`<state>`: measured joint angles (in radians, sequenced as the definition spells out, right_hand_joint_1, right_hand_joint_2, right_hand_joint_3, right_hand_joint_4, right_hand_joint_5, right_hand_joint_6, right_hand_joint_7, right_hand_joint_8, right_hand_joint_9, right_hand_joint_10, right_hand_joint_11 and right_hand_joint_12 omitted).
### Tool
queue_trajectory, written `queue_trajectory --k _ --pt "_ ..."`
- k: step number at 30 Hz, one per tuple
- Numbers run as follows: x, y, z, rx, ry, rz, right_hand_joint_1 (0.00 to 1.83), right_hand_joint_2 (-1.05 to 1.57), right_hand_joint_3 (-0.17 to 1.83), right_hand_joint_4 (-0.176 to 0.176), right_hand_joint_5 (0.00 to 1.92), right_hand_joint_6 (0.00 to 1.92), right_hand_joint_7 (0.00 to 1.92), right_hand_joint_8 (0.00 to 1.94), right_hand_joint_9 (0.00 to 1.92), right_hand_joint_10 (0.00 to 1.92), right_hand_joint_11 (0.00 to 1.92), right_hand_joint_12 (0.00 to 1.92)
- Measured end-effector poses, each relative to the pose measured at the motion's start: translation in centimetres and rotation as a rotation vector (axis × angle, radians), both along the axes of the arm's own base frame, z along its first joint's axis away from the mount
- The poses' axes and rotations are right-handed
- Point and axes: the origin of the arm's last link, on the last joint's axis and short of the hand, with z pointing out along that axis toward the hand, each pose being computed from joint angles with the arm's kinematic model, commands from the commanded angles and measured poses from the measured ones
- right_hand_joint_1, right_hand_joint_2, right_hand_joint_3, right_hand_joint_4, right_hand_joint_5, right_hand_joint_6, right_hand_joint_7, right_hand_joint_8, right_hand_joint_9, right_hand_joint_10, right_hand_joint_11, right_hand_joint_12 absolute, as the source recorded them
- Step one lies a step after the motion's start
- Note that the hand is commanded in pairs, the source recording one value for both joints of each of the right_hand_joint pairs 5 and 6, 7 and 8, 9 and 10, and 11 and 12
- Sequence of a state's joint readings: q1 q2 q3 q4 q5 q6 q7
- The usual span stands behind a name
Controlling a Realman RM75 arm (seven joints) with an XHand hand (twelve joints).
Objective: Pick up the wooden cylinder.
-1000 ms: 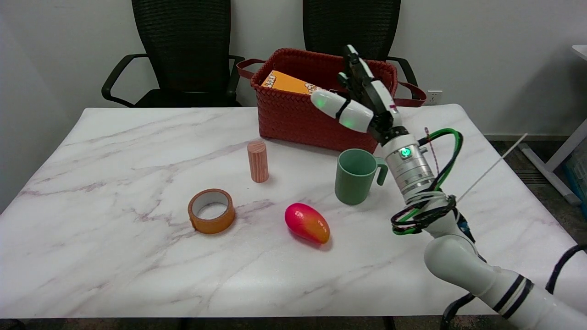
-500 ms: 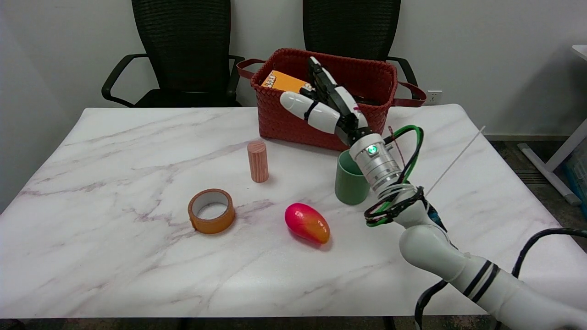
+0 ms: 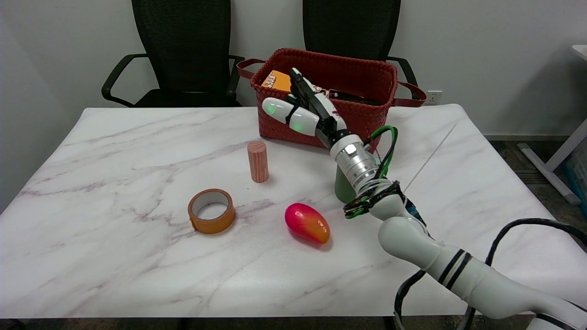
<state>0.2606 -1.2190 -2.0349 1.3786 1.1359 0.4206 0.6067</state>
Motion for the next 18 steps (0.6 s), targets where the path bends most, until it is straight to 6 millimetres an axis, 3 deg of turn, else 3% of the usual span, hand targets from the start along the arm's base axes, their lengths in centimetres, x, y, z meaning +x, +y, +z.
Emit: queue_trajectory --k 18 --pt "-2.5 -3.1 -2.0 0.012 -0.03 -0.092 0.7 0.69 -0.13 0.0 0.0 0.0 0.0 0.0 0.04 0.04 0.16 0.16"
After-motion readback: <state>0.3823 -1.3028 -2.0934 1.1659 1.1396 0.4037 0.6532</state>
